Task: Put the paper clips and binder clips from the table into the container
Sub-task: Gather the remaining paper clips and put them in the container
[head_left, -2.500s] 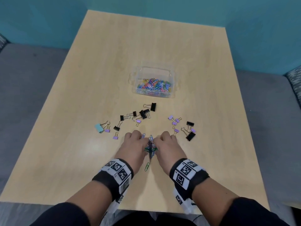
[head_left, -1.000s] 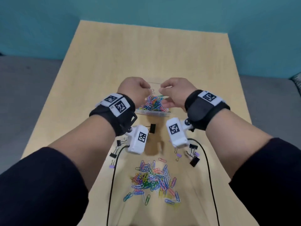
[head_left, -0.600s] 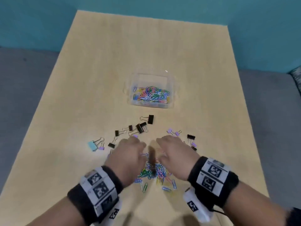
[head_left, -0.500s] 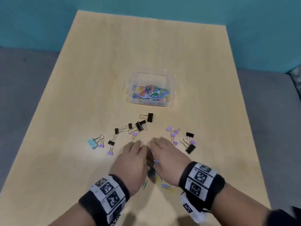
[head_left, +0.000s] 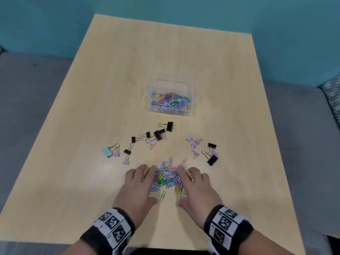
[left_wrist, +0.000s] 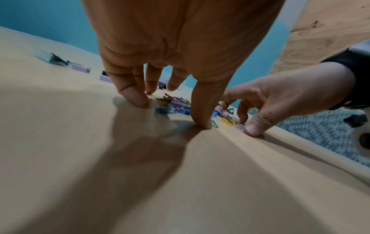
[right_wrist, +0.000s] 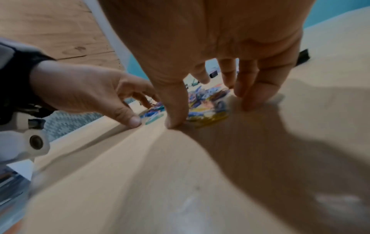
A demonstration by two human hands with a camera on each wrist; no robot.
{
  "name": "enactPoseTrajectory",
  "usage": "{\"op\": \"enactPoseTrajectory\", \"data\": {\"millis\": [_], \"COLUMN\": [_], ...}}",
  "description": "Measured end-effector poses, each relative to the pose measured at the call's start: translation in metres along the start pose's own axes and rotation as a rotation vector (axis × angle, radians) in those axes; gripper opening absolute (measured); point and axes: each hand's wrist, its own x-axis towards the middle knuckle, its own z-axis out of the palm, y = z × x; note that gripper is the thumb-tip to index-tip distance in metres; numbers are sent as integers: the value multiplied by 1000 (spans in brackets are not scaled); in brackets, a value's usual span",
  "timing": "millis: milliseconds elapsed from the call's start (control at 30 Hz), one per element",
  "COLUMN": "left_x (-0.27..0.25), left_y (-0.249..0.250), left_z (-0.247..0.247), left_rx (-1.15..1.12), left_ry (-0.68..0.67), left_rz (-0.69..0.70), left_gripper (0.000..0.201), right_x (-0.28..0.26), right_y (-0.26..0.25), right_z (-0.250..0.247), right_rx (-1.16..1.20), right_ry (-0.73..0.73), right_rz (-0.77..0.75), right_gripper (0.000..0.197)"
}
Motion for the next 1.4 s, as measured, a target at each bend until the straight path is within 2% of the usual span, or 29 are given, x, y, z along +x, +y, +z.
{"op": "enactPoseTrajectory", "data": {"millis": [133, 233, 300, 400, 567, 667, 767, 867, 1000, 1067, 1200, 1300, 1400], "left_x": [22, 35, 40, 45, 45, 44, 43, 40, 37, 39, 61, 94, 140], "left_y": [18, 25, 24, 18, 15, 13, 14, 18, 22, 24, 28, 27, 23], "left_z": [4, 3, 3, 7, 3, 1, -6, -18, -42, -57, -91, -114, -133], "left_rx": [-55, -77, -74, -37, -8, -40, -99, -192, -377, -494, -939, -1138, -1124], "left_ry": [54, 81, 121, 165, 140, 123, 121, 129, 157, 152, 133, 152, 212], "left_rz": [29, 8, -1, 8, 18, -14, -30, -42, -42, -69, -214, -265, -265], "left_gripper": [76, 45, 27, 22, 18, 16, 7, 14, 10, 10, 10, 6, 9], "right_x": [26, 39, 44, 48, 48, 48, 48, 45, 40, 38, 54, 84, 123], "right_y": [-14, -18, -17, -15, -13, -11, -10, -9, -9, -9, -5, 3, 13], "right_z": [3, 0, -2, -9, -20, -24, -30, -39, -60, -74, -107, -130, -150], "right_rx": [97, 116, 96, 48, -1, 4, 45, 73, 253, 455, 925, 1151, 1131], "right_ry": [74, 91, 91, 88, 72, 71, 73, 60, 16, -15, -40, 69, 205], "right_rz": [6, -6, -11, -34, -47, -26, -36, -48, -50, -18, 54, 61, 113], "right_gripper": [66, 37, 27, 21, 28, 23, 4, 11, 9, 6, 4, 7, 8]}}
